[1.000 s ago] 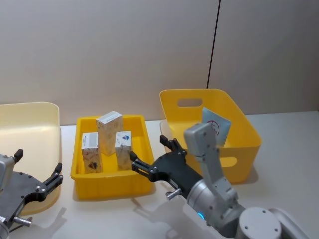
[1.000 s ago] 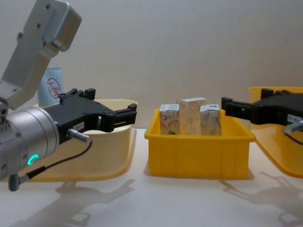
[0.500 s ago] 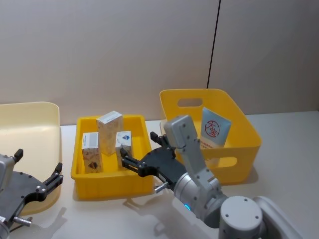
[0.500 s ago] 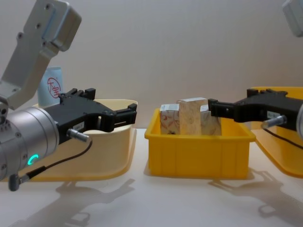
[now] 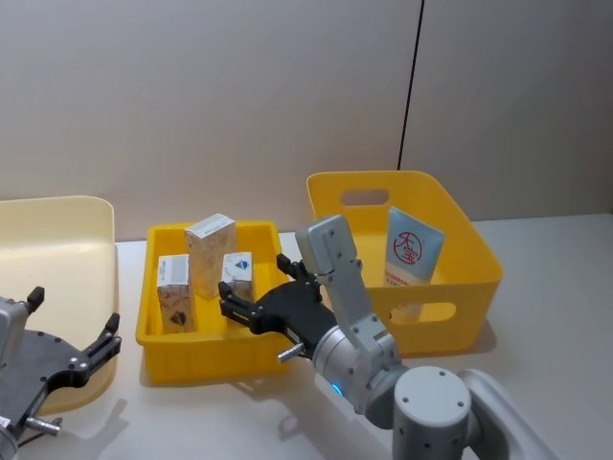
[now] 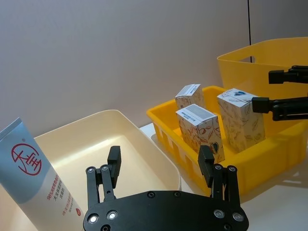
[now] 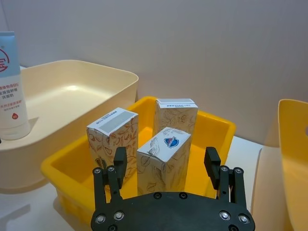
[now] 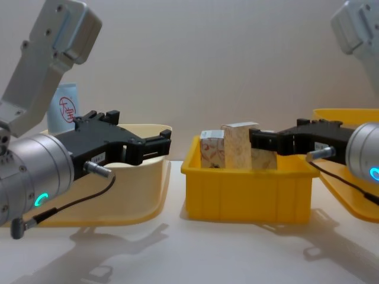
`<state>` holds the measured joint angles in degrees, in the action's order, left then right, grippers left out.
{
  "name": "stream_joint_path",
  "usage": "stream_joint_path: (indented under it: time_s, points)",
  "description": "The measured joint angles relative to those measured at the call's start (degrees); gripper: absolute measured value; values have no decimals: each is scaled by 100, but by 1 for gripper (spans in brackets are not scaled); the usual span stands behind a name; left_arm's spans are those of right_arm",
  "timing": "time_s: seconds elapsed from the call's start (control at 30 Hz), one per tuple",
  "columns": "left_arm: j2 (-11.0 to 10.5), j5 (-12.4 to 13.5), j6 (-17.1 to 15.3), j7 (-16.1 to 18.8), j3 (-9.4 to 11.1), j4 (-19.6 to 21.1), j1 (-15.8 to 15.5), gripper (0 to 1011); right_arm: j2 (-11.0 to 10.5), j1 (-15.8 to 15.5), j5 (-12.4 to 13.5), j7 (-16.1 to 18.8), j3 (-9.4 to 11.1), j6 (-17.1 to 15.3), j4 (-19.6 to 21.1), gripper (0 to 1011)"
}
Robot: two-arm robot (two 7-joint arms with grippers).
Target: Bimanual collaborative sorting of washing and personal care products
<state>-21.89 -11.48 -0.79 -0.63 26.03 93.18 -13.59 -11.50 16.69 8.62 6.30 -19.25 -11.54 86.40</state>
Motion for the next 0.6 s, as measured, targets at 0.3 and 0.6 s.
stream_joint_path:
  time_s: [0.3, 0.6]
  points:
    - [0, 0, 0, 0, 0, 0, 0, 1000, 169, 176, -42, -1, -23, -14, -315, 1001]
    - [0, 0, 0, 0, 0, 0, 0, 1000, 283, 330, -120, 2, -58, -17, -568, 1001]
